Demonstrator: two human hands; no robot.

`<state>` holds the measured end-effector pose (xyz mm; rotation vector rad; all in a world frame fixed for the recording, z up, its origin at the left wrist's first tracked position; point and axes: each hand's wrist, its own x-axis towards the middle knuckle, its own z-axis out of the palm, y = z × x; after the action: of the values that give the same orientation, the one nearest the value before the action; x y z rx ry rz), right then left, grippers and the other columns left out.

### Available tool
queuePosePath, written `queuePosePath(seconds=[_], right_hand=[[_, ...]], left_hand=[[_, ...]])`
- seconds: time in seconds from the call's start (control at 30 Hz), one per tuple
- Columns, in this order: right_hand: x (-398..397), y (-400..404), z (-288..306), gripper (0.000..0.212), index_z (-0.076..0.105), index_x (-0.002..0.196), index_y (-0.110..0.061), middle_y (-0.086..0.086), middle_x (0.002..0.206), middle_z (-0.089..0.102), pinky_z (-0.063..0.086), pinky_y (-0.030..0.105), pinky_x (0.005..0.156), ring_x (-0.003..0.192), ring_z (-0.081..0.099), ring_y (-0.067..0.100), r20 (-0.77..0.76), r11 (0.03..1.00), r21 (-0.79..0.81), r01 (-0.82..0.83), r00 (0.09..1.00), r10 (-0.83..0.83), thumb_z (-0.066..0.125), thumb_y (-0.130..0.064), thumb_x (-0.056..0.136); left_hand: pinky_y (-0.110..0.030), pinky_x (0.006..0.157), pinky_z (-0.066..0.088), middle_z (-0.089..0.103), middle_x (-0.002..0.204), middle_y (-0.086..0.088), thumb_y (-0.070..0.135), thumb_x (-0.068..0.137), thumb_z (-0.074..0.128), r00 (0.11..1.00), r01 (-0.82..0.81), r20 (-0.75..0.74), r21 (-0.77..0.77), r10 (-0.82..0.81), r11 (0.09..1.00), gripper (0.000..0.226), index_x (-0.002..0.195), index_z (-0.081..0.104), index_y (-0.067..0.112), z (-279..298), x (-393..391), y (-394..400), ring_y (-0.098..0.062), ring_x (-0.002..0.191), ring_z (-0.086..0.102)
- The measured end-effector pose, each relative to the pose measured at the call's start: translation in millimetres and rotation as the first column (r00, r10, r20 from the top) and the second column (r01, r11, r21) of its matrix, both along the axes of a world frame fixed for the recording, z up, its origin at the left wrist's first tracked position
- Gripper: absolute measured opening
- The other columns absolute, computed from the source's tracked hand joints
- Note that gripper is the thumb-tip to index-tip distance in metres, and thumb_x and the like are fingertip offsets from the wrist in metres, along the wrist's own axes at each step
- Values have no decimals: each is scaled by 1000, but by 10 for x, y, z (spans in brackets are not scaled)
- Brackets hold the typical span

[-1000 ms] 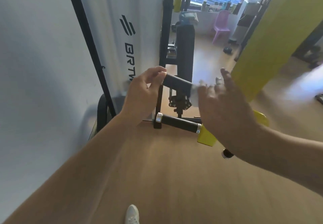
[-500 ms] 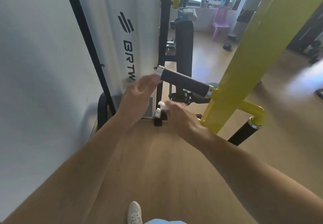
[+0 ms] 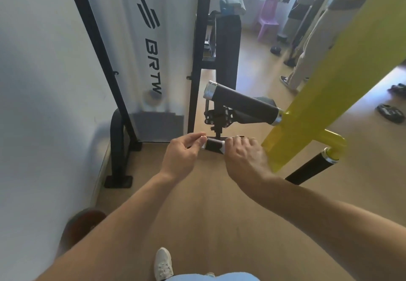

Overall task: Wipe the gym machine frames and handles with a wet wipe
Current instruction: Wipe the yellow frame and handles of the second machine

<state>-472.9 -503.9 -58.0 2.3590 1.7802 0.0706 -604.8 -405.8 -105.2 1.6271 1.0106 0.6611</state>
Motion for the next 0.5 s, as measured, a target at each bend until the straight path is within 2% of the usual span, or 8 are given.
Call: queuePosePath(seconds=[0.07,0.17,0.2,0.27,0.33,0.37,0.43,0.5], right_hand=[[-62,137,-105,26,48,123,-8,12,113,59,41,42,93,99,57,31,-133,993,95,-66,988,78,36,-18,102],[-103,240,-193,29,48,128,-10,10,116,61,39,43,102,106,59,30,-179,983,141,-114,974,139,45,-21,101],[-74,207,-170,29,47,128,-10,10,116,61,34,46,108,107,60,31,-126,991,96,-90,987,102,43,-19,100],[34,87,-70,31,45,127,-8,14,115,62,20,55,116,108,59,35,111,996,-91,16,994,-6,38,-19,99],[109,-35,42,35,43,128,-3,18,115,62,13,61,117,113,56,38,379,951,-285,119,925,-2,40,-23,99],[124,-65,67,37,43,128,-1,20,116,62,12,62,117,115,56,40,438,932,-335,139,899,24,40,-23,99],[75,-18,57,36,43,127,0,21,115,62,12,59,118,113,56,39,358,952,-287,107,934,3,34,-19,98],[-29,142,-9,37,41,131,-2,19,119,60,12,54,120,116,54,37,104,985,-169,43,994,-25,31,-14,97]], left_hand=[[-1,82,47,75,116,7,37,96,63,1000,-4,4,12,4,1000,31,120,74,21,-10,13,-3,-4,104,67],[-26,95,56,74,120,4,39,99,59,1000,15,-21,54,-14,998,33,124,71,21,-48,41,2,-12,110,68],[-30,93,57,74,118,4,39,99,58,1000,5,-30,66,-3,998,32,123,71,22,-57,50,4,-14,108,68],[-34,88,58,75,115,3,40,100,57,999,-24,-39,76,27,997,31,121,71,23,-55,64,-1,-18,100,68],[-37,91,59,74,117,2,41,98,58,999,-33,-24,60,34,998,32,122,71,23,-58,72,-7,-20,105,68],[-37,93,59,74,119,2,41,98,59,999,-32,-11,41,32,999,33,122,71,23,-58,76,-13,-19,106,68],[-33,86,61,76,116,2,41,96,62,999,-39,8,16,39,999,34,121,73,22,-47,74,-28,-15,95,71],[-34,83,61,77,111,4,40,95,64,998,-64,3,21,64,998,31,120,74,23,-43,70,-19,-14,87,72]])
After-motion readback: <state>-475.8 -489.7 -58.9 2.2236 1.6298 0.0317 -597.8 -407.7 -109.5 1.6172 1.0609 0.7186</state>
